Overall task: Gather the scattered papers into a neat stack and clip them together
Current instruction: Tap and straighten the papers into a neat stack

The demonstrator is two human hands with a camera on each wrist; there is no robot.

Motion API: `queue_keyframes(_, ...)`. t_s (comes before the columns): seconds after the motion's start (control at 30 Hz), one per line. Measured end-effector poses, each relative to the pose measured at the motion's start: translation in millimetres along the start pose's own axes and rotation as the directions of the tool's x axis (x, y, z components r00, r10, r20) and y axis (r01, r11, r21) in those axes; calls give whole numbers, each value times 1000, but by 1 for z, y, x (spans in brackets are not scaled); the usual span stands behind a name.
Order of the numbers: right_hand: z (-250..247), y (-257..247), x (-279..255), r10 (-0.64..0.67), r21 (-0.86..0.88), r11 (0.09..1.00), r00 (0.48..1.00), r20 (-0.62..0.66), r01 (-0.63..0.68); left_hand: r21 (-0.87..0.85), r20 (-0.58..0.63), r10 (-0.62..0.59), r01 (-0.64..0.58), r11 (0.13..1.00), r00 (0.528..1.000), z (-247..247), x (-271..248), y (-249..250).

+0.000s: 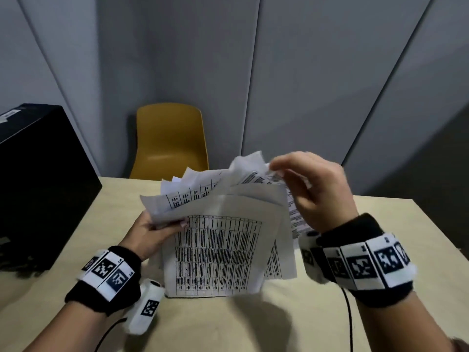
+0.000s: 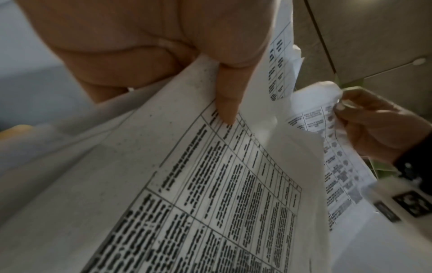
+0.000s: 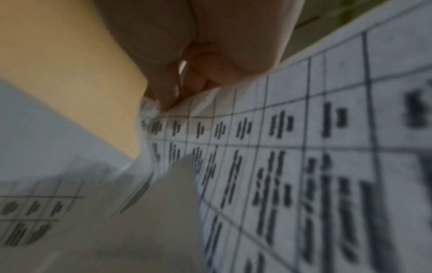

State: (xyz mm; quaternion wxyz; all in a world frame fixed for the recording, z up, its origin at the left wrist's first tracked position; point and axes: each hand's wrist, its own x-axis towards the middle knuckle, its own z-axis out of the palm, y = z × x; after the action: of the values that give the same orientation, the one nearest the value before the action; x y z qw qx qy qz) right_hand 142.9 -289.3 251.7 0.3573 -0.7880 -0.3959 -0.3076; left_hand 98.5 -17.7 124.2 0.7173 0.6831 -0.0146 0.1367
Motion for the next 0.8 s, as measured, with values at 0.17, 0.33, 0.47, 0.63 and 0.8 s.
queue_keyframes(0.17,28,-24,22,-129,-29,988,925,358,149,25,34,-12,11,1000,999,2,-1,-4)
queue_keyframes(0.33,55,-18,-2,-120,-149,979,985,124,138,56,-166,25,-16,998,986,5,-5,-5)
queue_keyframes(0.47,45,14,-62,261,-81,959,957,-123,-272,92,-224,58,-38,995,973,2,-15,-3)
queue_keyframes(0.63,49,48,-112,716,480,426,610,341,-767,62,-112,38,-32,998,993,9,-26,0)
queue_keyframes(0.8,53,44,-104,689,570,501,699,193,-651,131,-196,86,-61,990,977,34,-26,13)
